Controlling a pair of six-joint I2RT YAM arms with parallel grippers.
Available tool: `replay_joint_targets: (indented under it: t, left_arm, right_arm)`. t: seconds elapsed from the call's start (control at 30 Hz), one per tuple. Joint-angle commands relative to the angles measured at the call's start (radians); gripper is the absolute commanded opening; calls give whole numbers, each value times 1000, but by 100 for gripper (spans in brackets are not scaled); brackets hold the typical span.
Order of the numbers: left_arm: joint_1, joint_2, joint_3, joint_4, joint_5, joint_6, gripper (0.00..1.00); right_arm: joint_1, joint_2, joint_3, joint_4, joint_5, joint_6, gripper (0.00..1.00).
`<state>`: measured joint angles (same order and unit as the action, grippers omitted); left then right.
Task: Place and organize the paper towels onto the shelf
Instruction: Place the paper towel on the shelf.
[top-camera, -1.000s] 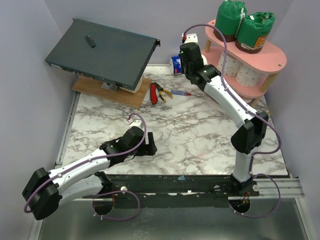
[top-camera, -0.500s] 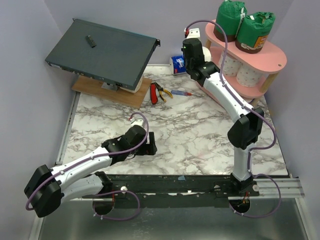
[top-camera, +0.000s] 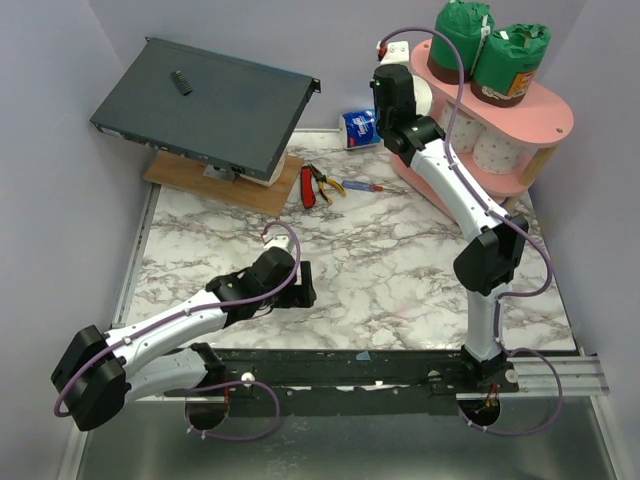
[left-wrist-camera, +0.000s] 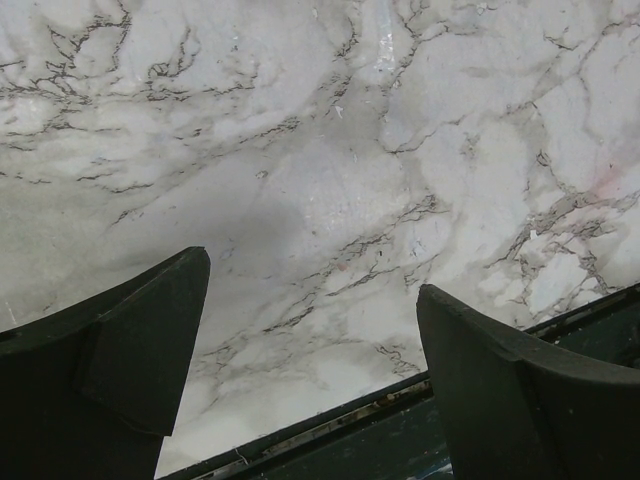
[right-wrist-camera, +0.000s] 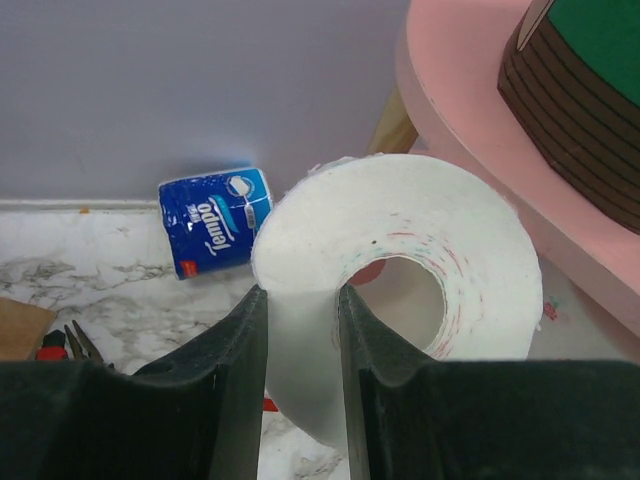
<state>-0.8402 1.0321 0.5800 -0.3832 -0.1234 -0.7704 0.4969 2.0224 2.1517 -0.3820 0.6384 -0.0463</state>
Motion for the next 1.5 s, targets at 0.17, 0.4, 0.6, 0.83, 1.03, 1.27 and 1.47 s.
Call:
replay_joint_targets:
  t: [0.17, 0.4, 0.6, 0.83, 1.03, 1.27, 1.47]
  left_arm:
    - [-5, 12, 32, 9, -16, 19, 90]
    - [-5, 34, 44, 9, -10, 28, 90]
    - [-5, 43, 45, 9, -10, 34, 90]
    - [-5, 45, 48, 4, -13, 36, 90]
    - [-5, 48, 50, 4, -14, 31, 90]
    - [-5, 60, 55, 8, -7, 33, 90]
    - [-5, 62, 54, 12, -5, 36, 90]
  right_arm:
    - [-47, 63, 46, 64, 38, -9, 25]
    - [-66, 90, 77, 65, 43, -13, 25]
    - [-76, 104, 95, 78, 63, -28, 26]
    - [-84, 118, 94, 117, 99, -62, 26]
    - [-90, 124, 94, 120, 99, -58, 33]
    - [-89, 115, 74, 130, 104, -62, 45]
    - [-89, 106, 83, 120, 94, -51, 58]
